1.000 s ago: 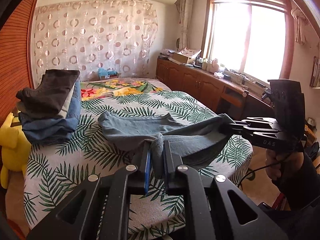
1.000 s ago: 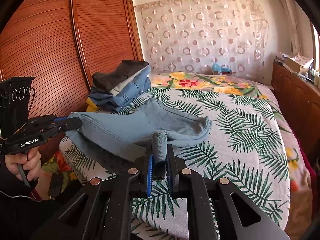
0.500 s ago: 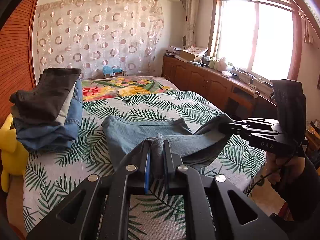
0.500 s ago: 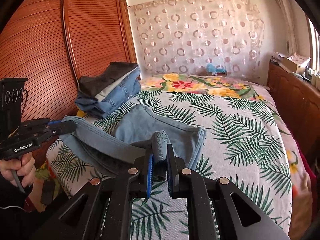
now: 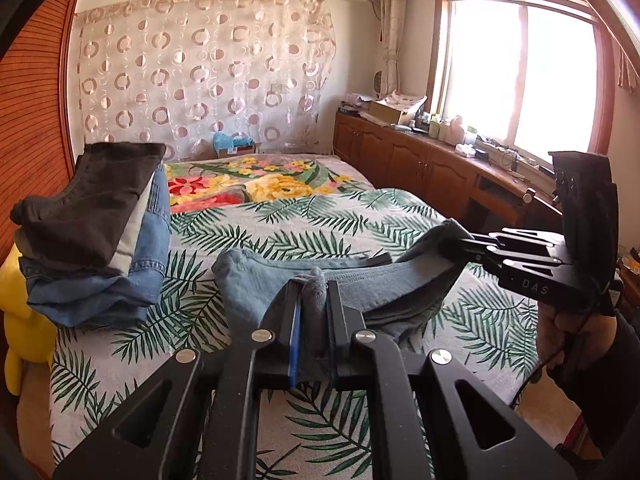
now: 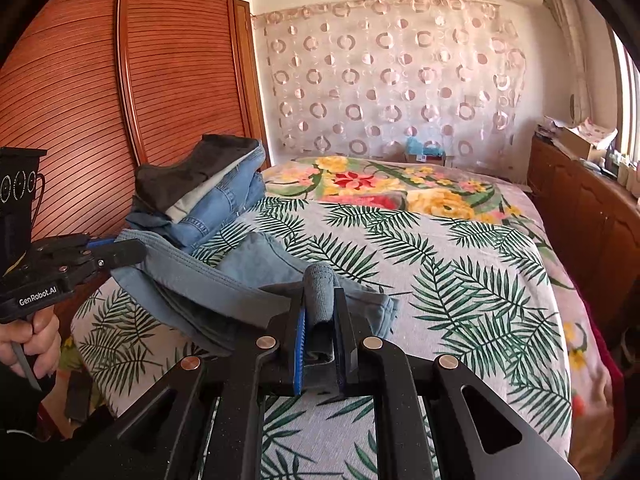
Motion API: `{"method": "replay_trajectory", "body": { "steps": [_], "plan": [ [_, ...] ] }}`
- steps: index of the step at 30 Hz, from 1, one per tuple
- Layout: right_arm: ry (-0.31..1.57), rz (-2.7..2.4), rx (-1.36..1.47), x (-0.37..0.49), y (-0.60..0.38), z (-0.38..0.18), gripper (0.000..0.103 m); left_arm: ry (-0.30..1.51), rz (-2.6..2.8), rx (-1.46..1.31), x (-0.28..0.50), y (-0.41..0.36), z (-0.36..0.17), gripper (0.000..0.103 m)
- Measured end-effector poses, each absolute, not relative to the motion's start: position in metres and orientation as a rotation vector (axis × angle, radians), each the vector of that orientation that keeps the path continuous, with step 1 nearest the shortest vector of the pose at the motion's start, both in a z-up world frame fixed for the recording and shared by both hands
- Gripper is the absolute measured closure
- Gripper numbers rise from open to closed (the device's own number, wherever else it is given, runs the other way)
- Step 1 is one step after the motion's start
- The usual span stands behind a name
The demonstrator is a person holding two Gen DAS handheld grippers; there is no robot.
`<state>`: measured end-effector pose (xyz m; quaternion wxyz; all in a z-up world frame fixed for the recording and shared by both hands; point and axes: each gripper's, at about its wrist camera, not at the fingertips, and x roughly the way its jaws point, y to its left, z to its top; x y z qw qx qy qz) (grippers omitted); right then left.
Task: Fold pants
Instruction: 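Press the folded hem down with both grippers, then open them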
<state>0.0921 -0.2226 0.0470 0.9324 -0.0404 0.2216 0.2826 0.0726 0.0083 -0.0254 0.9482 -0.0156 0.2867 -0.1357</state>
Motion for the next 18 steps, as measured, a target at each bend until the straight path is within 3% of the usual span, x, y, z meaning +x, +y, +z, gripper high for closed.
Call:
{"method": "replay_trajectory", "body": {
  "steps": [9,18],
  "plan": [
    [0.546,0.562,-0.111,0.136,-0.197,0.023,0.092,0.672,-0.251,-0.039,0.1,0.012,-0.057,0.092],
    [0.547,0.526,-0.118,0.166,-0.181,0.028,0.092,0.641,-0.238,-0.027,0.126,0.011,-0.042,0.092]
  ]
}}
